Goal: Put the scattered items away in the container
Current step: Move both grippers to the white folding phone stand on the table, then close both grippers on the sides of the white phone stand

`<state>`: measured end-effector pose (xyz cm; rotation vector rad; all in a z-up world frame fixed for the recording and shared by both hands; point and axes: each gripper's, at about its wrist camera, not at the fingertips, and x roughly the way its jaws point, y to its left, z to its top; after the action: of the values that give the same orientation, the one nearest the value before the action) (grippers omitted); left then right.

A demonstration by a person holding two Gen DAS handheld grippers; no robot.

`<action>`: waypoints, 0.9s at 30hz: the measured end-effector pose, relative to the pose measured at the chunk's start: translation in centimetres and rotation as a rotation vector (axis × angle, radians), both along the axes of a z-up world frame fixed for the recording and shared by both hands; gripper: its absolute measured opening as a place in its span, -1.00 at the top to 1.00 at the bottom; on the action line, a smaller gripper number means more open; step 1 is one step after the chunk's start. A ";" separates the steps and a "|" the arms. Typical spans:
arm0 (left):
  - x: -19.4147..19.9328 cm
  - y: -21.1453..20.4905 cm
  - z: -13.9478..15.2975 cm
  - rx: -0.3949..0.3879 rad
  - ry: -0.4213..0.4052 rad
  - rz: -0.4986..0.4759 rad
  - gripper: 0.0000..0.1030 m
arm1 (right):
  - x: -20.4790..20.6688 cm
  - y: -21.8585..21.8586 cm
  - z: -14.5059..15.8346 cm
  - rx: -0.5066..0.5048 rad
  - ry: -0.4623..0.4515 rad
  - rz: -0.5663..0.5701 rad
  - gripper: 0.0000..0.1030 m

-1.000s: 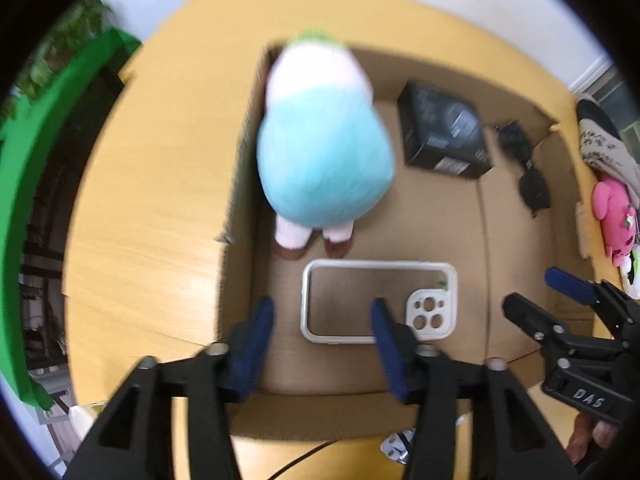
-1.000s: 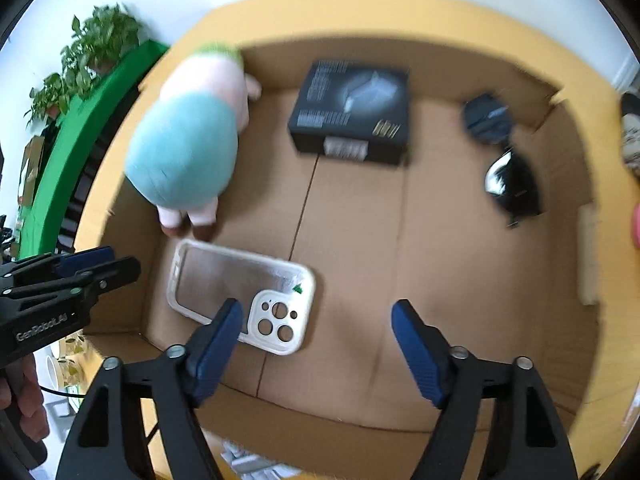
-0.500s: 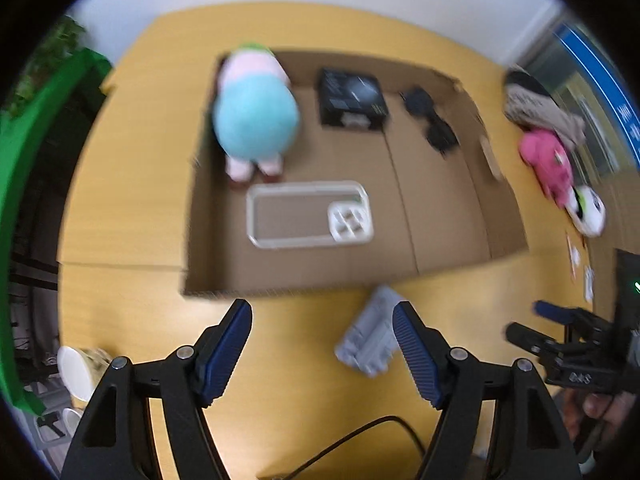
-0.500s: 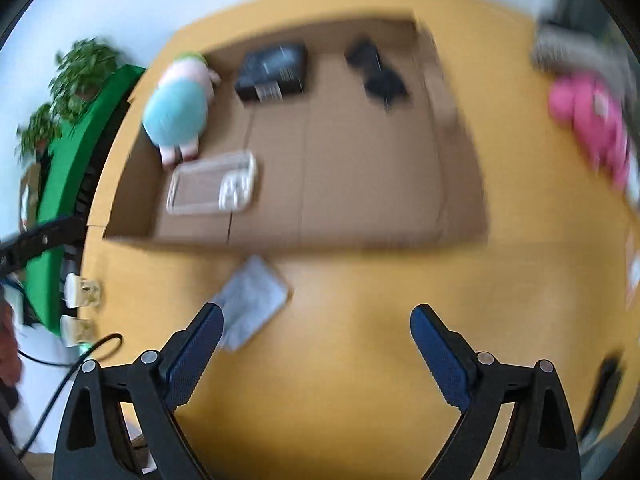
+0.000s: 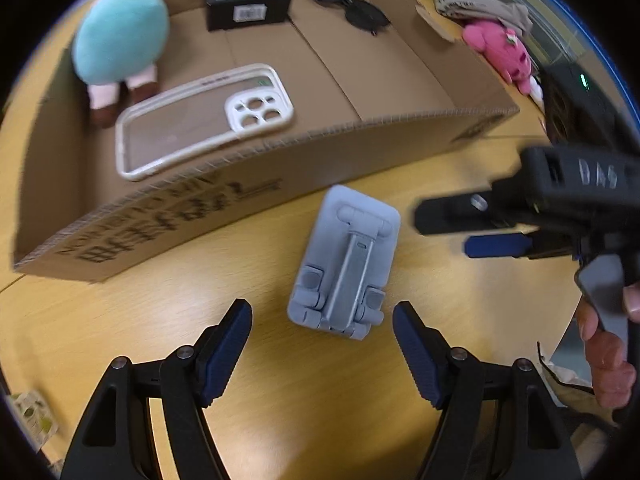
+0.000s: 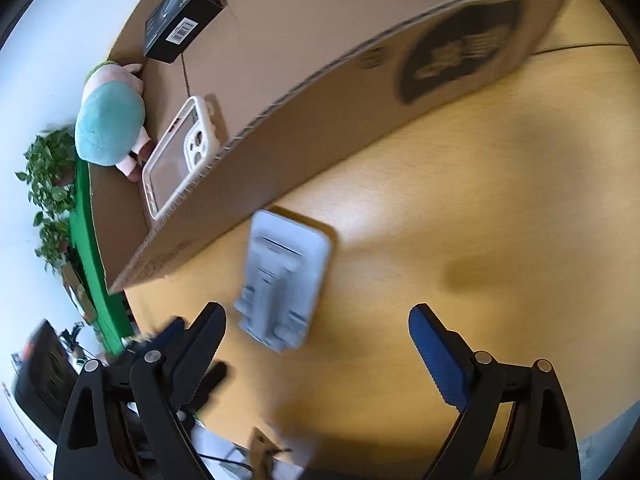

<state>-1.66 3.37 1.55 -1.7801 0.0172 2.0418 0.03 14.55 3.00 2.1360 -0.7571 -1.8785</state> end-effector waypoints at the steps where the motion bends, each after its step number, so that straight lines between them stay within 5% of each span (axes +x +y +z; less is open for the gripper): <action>1: 0.0 0.3 -0.7 0.004 -0.009 -0.012 -0.41 | -0.2 -0.6 -0.4 0.008 0.001 0.006 -0.83; 10: 1.0 2.9 -3.4 -0.029 0.040 -0.121 -0.42 | -0.2 -2.7 -2.5 0.071 0.020 -0.007 -0.84; 16: 1.5 2.2 -3.1 -0.004 0.101 -0.098 -0.28 | -0.5 -4.7 -1.7 0.173 0.069 0.053 -0.77; 19: 2.0 2.0 -2.9 0.000 0.108 -0.098 -0.26 | -0.3 -5.6 -1.4 0.226 0.083 0.089 -0.60; 21: 2.1 1.7 -2.8 0.018 0.102 -0.084 -0.25 | -0.3 -6.2 -0.9 0.218 0.112 0.115 -0.13; 27: 3.0 1.9 -2.2 -0.004 0.092 -0.107 -0.24 | -0.2 -6.8 -0.4 0.186 0.091 0.120 -0.10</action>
<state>1.33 5.29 -0.61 -1.6487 0.1411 2.0463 -0.12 7.77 2.56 2.1301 -0.4410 -2.0371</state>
